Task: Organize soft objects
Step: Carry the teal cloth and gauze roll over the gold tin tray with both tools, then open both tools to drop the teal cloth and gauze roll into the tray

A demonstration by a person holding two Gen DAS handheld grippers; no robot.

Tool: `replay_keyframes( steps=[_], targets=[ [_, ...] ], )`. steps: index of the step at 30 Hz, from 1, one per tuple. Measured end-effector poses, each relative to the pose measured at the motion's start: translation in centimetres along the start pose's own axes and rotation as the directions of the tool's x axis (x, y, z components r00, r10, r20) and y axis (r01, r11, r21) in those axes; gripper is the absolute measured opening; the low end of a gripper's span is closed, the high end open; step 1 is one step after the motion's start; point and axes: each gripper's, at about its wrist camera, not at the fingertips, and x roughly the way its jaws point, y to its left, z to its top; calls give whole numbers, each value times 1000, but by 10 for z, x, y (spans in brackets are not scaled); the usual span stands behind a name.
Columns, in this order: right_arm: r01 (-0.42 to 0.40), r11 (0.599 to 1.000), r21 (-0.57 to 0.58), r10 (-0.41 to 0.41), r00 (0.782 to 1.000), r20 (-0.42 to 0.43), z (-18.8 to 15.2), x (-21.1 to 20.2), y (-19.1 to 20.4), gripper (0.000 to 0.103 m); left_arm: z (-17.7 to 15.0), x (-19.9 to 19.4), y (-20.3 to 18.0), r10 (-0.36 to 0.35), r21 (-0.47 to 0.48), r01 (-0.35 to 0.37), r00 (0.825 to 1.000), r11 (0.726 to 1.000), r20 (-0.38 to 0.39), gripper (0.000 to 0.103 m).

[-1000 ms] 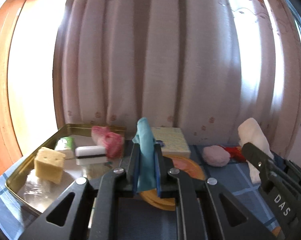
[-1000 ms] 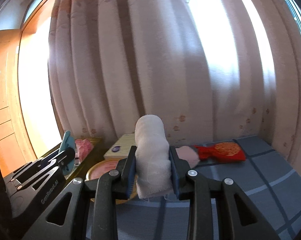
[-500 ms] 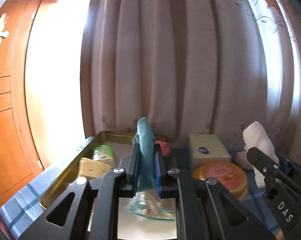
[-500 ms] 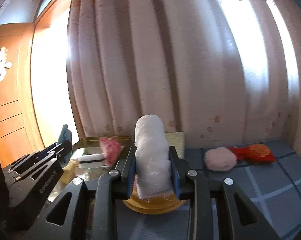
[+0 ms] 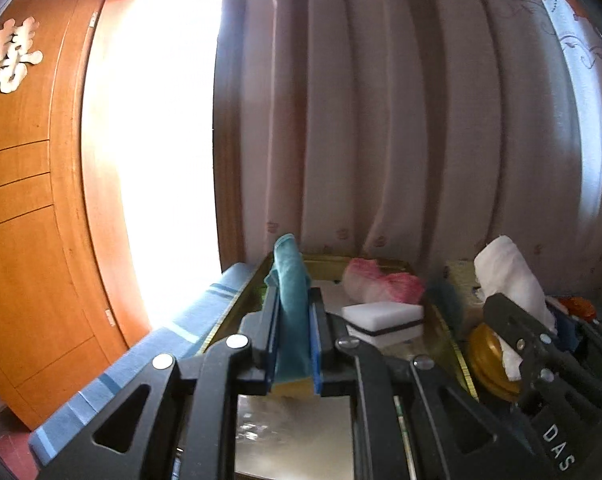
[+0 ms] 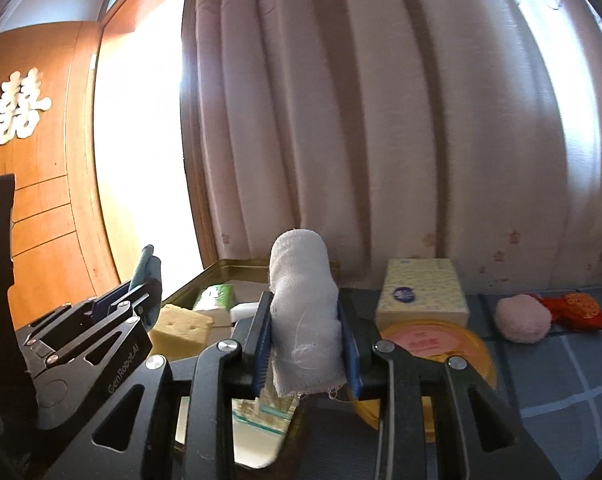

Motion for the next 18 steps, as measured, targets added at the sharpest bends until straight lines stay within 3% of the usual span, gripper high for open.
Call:
replay_keyframes(
  steps=[7, 18],
  targets=[
    [4, 1000, -24, -5, 1000, -29, 3, 18, 17, 33, 1, 14, 12, 24, 5, -24, 999, 1000, -35, 11],
    [-16, 1000, -6, 15, 990, -141, 4, 46, 23, 33, 1, 41, 12, 18, 23, -15, 990, 1000, -136, 11]
  ],
)
